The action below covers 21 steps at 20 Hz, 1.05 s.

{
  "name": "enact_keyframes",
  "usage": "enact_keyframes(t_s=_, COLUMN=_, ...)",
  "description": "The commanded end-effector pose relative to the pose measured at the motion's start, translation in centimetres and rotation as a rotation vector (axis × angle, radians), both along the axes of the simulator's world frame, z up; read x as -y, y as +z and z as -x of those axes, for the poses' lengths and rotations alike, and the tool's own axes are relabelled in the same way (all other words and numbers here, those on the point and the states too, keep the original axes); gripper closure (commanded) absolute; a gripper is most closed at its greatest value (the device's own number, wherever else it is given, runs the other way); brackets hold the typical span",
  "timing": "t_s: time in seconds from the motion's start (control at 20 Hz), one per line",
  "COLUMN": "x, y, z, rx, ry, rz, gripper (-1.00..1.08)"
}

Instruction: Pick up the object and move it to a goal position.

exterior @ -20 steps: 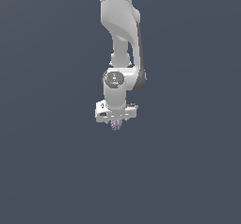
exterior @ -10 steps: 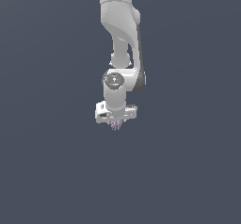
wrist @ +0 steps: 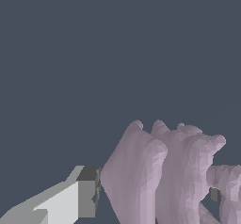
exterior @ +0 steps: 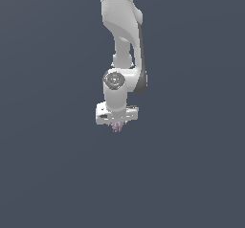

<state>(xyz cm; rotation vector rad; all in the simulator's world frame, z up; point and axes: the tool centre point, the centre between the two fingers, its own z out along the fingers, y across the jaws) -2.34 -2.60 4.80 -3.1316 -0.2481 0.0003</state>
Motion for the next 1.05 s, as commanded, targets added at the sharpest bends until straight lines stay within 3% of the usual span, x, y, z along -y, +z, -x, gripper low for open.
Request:
enact_keyframes(t_s=0.0, x=0.7, y=0.9, z=-0.1, rx=0.001, ry=-0.001, rz=0.0, gripper=1.08)
enact_keyframes(t_s=0.6, x=6.7, y=8.7, z=-0.4, rx=0.001, ry=-0.001, rz=0.0, gripper=1.08)
enact_keyframes(t_s=1.0, x=8.1, y=10.5, z=-0.7, rx=0.0, ry=0.0, rz=0.0, gripper=1.08)
